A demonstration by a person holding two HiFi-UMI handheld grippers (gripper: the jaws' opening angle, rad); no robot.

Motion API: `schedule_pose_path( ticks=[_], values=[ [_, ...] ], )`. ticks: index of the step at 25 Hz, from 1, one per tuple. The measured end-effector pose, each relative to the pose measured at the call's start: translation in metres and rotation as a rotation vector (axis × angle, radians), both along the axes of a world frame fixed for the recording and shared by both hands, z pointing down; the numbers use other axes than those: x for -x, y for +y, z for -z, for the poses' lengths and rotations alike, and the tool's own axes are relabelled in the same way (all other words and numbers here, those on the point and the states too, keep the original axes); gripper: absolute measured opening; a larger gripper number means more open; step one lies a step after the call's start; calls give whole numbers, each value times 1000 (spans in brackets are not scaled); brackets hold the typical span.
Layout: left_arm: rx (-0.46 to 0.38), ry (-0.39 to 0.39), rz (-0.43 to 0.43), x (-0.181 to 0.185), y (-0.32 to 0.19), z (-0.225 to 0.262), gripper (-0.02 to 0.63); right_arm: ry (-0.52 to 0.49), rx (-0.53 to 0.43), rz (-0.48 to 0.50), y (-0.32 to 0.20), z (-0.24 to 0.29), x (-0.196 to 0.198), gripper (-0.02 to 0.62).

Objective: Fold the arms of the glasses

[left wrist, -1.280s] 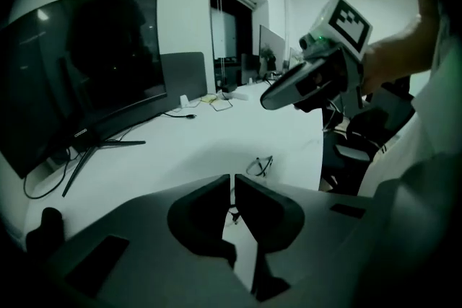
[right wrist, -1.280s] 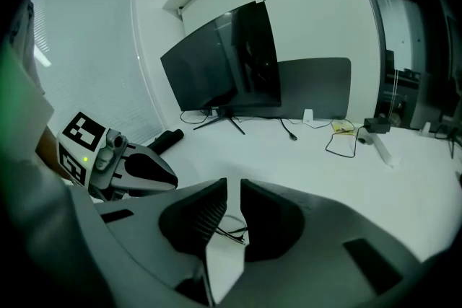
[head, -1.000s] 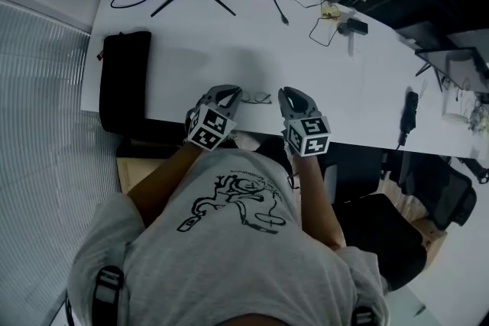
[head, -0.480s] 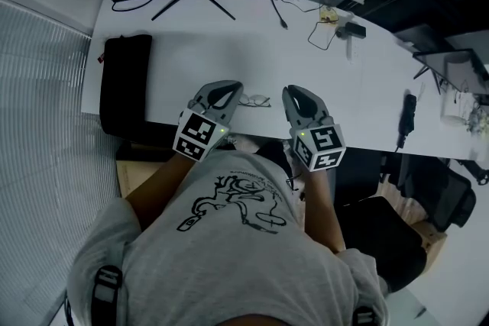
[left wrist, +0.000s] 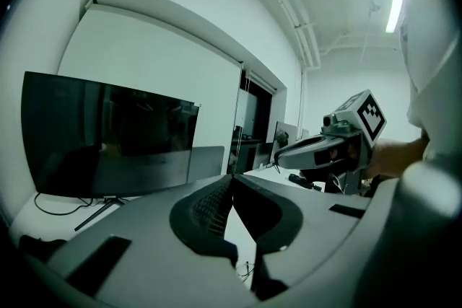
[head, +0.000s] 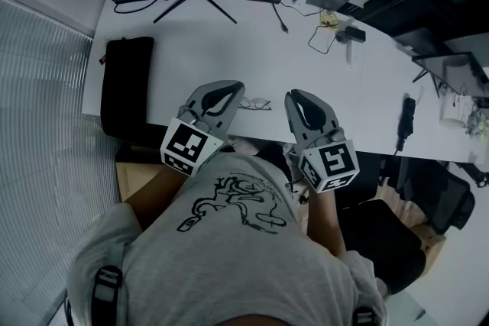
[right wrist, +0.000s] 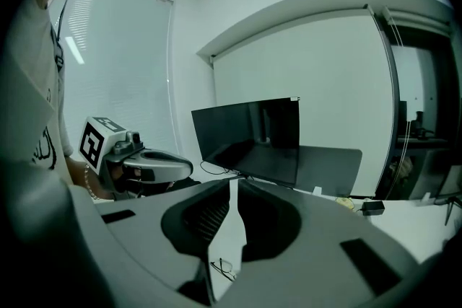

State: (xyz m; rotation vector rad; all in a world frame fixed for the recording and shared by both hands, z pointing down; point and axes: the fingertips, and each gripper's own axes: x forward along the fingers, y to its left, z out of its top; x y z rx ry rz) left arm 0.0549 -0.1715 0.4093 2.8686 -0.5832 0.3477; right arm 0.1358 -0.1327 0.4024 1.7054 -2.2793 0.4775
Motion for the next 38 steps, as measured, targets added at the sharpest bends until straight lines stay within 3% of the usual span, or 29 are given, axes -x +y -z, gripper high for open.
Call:
schedule_pose_path(
  ticks=[12,28,33,38],
  values=[
    [-49,78,23,10,-2,45,21,34,-77,24,3,45,12,44],
    [-109,132,11,9,-10,58,21,49,-82,19,-2,49,16,43],
    [-56,98,26,14,-8,50,21,42,-85,17,-2,50,18,42],
    [-111,125,11,13,-9,58,21,46,-82,17,-1,50,19,42]
  ],
)
